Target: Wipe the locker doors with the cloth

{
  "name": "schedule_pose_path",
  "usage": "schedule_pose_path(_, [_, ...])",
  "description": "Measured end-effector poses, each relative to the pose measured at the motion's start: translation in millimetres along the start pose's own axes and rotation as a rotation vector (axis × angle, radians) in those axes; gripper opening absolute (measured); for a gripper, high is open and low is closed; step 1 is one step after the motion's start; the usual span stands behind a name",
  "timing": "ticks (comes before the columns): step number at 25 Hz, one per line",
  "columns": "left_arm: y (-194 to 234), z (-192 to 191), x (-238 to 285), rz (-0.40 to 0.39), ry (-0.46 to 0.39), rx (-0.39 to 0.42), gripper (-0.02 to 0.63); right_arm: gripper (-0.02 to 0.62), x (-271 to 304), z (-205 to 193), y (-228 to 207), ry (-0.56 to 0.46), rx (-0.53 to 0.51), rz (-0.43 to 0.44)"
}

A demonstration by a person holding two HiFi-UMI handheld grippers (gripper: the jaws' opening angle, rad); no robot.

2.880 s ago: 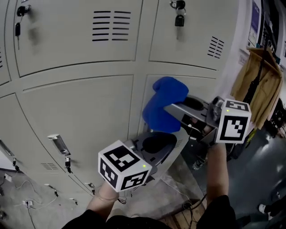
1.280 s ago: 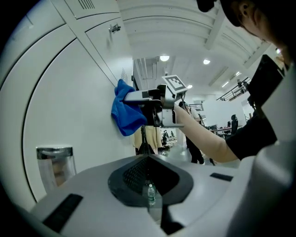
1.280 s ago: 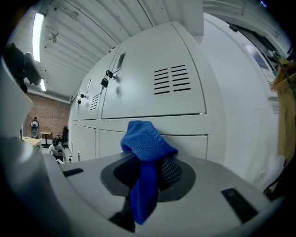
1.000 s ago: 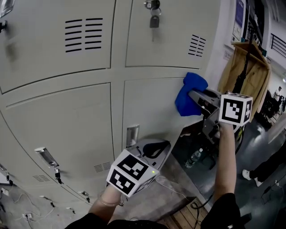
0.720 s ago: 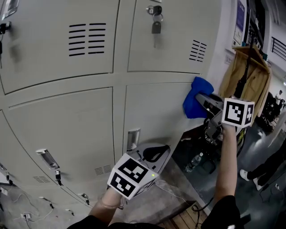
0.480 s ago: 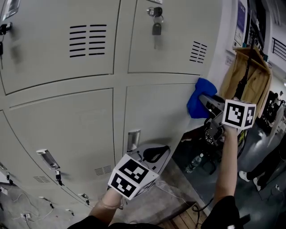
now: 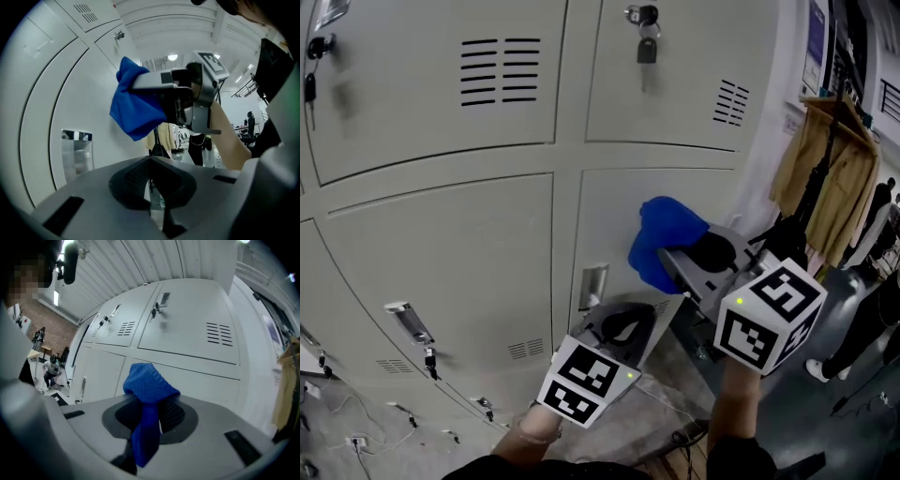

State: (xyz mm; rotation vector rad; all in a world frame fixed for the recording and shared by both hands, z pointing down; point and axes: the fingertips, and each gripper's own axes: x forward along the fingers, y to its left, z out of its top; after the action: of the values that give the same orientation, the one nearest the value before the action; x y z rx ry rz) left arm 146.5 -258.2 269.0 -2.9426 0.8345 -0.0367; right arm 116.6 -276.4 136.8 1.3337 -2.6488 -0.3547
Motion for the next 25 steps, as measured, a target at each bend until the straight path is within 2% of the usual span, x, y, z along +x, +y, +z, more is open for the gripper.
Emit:
schedule_pose_path(4, [4,-7,-8,0.021,-0.001,-0.021,0.006,0.084,26,4,44,-0.028,-0.007,0.085])
schedule_pose_path(9, [11,-13,-16,0.046,0.006,-0.023,0.006,0.084,54,-10,63,0.017,0.039,0.143])
schedule_pose_path(16, [8,-19,-13,0.030,0.016,-0.018,0.006,0.084,57,-20,54,0.024,0.061,0.107])
schedule_pose_path(25, [-5,-20,-6,-0.005,0.015,-0.022,0.006,0.084,39,-36,9,0.033,0.077,-0.033])
